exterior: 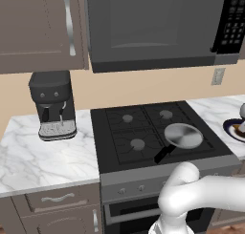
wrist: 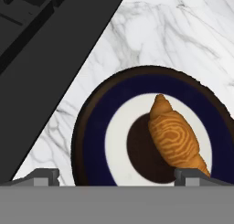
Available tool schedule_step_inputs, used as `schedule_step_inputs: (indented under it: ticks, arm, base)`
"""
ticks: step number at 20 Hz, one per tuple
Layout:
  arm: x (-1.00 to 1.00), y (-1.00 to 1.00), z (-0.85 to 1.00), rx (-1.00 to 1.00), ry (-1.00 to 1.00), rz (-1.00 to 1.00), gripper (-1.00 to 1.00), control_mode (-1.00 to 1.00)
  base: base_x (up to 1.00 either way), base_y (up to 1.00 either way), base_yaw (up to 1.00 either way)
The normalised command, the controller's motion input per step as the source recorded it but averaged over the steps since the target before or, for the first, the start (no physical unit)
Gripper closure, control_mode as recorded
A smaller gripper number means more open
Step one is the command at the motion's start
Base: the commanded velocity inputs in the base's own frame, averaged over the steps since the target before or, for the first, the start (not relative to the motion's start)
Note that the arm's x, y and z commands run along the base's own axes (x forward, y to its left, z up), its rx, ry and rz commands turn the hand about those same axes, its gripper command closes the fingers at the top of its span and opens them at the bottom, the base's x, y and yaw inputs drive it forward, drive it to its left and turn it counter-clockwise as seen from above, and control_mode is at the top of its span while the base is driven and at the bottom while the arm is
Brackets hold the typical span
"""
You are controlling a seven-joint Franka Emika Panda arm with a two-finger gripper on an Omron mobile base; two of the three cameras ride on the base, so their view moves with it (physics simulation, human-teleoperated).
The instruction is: Pick the croissant and place it on the pan. Then turn on the stove to warm the croissant.
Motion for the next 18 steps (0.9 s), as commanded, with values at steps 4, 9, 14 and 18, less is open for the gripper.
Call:
schedule_step_inputs:
  ticks: [4,9,14,18]
  arm:
    - [0.04,-0.11,-0.03,0.00,0.00,0.02,-1.00,-1.00]
    - [0.09,-0.05,-0.11,0.00,0.00,0.02,-1.00,-1.00]
    - [0.07,-0.07,-0.13,0.00,0.01,0.02,-1.00,-1.00]
    - [0.11,-0.07,-0.10,0.00,0.04,0.01,-1.00,-1.00]
  base:
    - [0.00,0.00,0.00]
    - [0.00,0.00,0.00]
    - [0.00,0.00,0.00]
    - [0.00,0.00,0.00]
